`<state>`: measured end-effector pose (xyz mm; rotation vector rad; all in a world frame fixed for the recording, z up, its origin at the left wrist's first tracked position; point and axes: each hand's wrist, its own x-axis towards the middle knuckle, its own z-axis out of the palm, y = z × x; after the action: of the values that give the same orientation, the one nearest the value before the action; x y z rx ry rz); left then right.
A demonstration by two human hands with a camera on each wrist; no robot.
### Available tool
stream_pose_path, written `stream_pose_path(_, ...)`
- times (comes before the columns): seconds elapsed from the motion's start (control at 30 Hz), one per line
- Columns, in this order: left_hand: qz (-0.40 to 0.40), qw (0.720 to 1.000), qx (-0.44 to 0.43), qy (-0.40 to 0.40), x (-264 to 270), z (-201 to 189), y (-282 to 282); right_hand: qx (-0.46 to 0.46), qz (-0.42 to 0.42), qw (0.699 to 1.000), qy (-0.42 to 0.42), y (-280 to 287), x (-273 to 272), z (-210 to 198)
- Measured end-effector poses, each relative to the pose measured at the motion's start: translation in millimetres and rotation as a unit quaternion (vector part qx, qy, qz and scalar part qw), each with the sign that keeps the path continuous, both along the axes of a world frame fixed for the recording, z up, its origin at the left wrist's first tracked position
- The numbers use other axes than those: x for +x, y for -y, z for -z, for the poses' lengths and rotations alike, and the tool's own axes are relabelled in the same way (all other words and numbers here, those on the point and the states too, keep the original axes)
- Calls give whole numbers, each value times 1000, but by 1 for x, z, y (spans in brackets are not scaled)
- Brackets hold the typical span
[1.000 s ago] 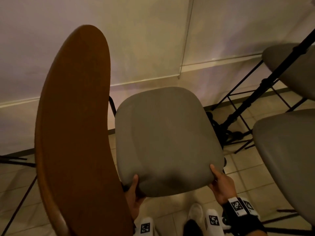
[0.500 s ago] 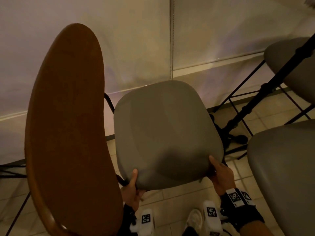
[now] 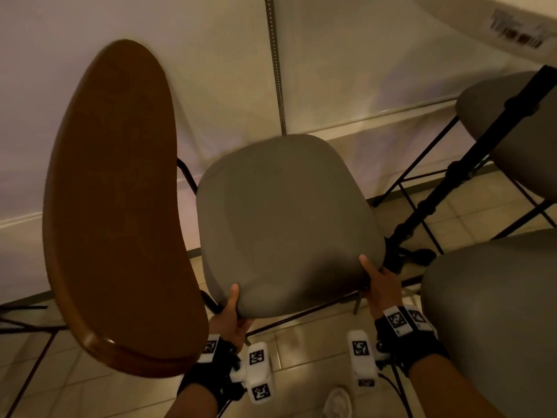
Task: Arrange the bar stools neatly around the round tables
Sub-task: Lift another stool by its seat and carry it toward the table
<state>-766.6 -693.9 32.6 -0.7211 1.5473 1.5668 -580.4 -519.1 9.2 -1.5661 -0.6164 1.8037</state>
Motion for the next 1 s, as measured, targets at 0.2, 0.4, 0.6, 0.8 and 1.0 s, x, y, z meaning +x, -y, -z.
stream_pose_path(0.2,8,1000,-5,1,-4,1,1,-4,-8,1000,11,2,4,3)
stream_pose_path(0.4,27,999,-16,17,-15,11,11,30,-61,995,79,16,8,10)
stream_pose_path(0.6,22,999,-16,18,-23,11,4,18,-48,998,45,9,4,7)
stream_pose_path(0.8,30,999,-42,-9,-18,12,-2,32,-61,995,71,4,2,10)
stream_pose_path(1.0,50,997,-48,-22,-15,17,2,33,-61,995,66,1,4,11)
